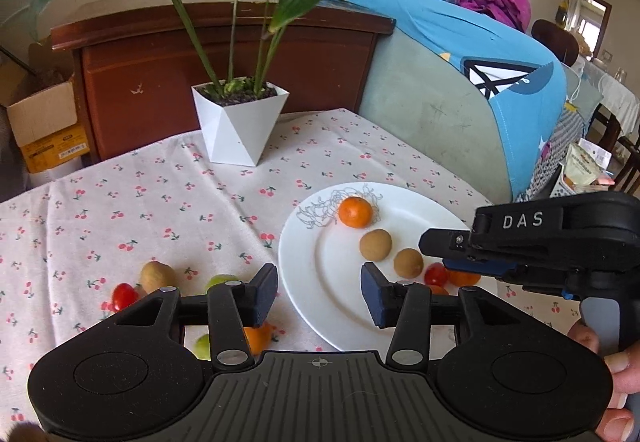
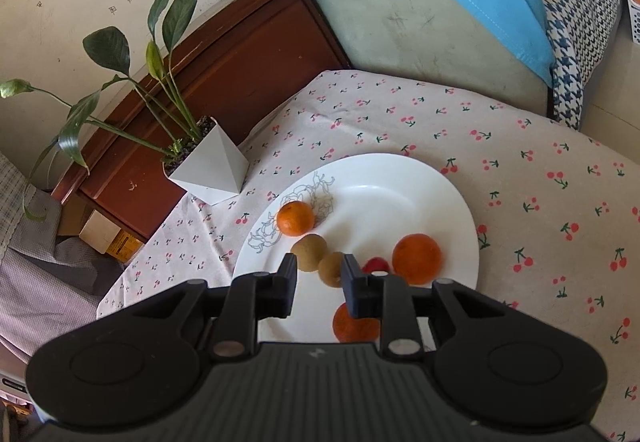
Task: Organize fruits
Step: 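Release the red tomato onto the plate with the right gripper, then return both grippers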
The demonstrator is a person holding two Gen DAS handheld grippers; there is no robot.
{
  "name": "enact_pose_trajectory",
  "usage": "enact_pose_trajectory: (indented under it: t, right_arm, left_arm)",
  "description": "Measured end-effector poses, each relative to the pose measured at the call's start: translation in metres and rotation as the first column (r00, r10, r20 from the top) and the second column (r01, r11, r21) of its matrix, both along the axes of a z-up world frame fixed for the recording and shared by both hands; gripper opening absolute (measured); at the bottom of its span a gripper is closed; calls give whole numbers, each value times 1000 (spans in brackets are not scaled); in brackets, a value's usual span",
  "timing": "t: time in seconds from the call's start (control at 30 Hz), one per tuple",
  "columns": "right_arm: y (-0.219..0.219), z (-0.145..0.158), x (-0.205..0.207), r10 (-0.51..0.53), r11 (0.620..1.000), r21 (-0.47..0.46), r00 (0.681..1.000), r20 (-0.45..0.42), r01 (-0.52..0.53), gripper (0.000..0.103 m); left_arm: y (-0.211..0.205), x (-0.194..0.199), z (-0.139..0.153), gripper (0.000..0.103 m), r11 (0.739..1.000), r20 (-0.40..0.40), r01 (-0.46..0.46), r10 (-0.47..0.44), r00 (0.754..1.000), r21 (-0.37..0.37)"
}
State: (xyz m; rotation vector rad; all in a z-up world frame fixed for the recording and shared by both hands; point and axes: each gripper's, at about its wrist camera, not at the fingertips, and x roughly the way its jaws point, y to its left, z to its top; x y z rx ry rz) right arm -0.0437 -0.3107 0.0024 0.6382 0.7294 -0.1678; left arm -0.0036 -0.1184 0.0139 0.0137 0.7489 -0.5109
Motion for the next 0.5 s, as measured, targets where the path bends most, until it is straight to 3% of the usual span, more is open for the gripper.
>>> enact_pose_trajectory:
  t: [0.27,0.5]
  right_arm:
    - [19,3,3,85,996,-30,996,18,-84,30]
    - [38,2,6,180,982,-57,983,20,-179,30]
  left_arm:
    - [32,12,19,48,998,5,-47,47,999,44]
    - [62,19,21,51,991,14,-132,132,991,20]
